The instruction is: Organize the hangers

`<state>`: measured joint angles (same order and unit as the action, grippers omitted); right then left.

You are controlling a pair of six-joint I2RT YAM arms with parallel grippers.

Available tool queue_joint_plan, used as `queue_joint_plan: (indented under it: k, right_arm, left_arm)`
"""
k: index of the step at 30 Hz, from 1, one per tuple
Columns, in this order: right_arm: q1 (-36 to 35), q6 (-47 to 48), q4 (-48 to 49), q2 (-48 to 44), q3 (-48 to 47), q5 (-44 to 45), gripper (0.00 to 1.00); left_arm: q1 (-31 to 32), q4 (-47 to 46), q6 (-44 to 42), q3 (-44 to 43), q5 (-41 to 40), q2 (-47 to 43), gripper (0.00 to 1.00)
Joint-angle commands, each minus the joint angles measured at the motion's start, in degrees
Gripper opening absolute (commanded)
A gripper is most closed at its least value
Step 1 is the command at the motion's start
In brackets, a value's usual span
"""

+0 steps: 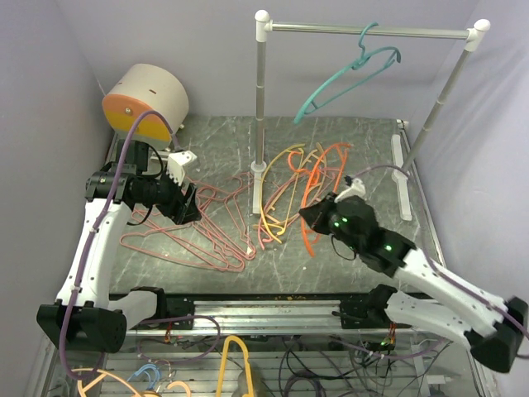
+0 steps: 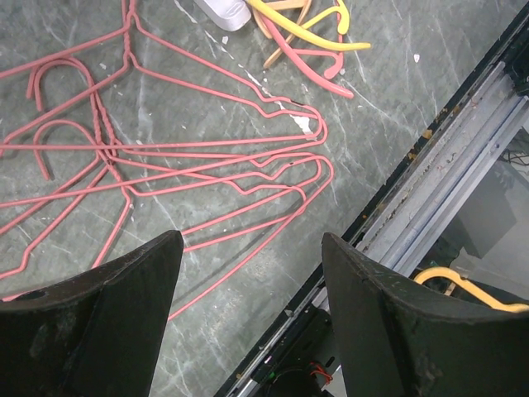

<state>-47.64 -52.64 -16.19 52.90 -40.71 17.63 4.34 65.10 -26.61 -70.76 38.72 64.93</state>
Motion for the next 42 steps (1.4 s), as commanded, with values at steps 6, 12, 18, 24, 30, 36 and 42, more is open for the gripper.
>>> queue_joint_plan:
  k: [6,12,18,24,30,36,42]
  right_arm:
    - [1.7,3.0,5.8,-21.4,6.8,-4.7,0.00]
    - [5.4,-0.1,21.6,-22.1,15.6,-10.5,0.00]
    - [31.7,-0.7,28.7,-20.6,14.5,-35.8,0.00]
    - [50.7,-17.5,53.6,-14.2,24.0,-60.1,0.00]
    - [61.1,-44.5,105.9,2.6,31.3,-70.3,0.00]
    - [64.4,-51.0,120.2,10.5,26.3,-75.1,0.00]
    - [68.5,-54.1,120.5,13.5,20.5,-76.6,0.00]
  left_arm:
    - [0.2,-1.7,0.3,0.4,0.5,-1.8,0.79]
    - [0.3,-1.6,0.1,0.4,0.6,-2.3,0.79]
    - [0.2,-2.0,0.5,0.6,0.4,-3.5,0.80]
    - [0.2,-2.7,0.9,1.1,-1.0,-4.4,0.79]
    - [0.2,-3.2,1.5,1.2,-1.7,-5.5,0.80]
    - [0.2,-3.4,1.5,1.4,-2.1,-5.7,0.79]
    - [0.2,-3.6,1.8,1.6,-2.4,-6.2,0.79]
